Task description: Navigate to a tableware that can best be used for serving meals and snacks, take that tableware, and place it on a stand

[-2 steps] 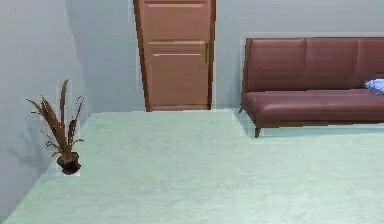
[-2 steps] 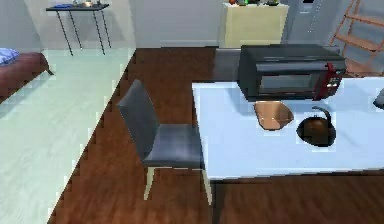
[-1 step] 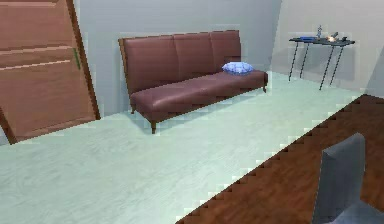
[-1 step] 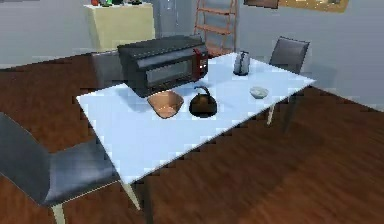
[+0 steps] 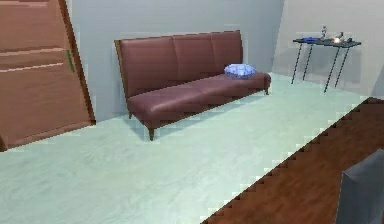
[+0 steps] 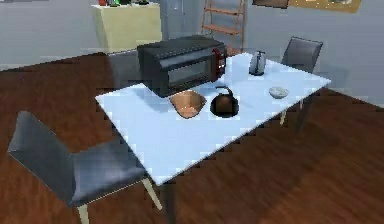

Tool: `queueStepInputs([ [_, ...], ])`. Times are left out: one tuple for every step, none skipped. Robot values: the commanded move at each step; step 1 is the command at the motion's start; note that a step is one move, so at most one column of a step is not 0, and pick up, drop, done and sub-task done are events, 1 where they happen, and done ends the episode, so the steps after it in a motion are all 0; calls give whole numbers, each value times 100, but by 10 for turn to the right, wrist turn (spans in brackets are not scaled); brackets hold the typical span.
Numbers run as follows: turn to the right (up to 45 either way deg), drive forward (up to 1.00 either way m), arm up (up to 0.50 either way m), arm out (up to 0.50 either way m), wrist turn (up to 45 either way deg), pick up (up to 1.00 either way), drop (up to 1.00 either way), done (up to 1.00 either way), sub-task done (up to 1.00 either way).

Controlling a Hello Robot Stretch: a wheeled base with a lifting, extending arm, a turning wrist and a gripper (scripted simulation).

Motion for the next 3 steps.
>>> queueStepInputs([
  [0,95,0,0,0,0,0,0,0],
  [450,0,0,0,0,0,0,0,0],
  [60,0,0,0,0,0,0,0,0],
])
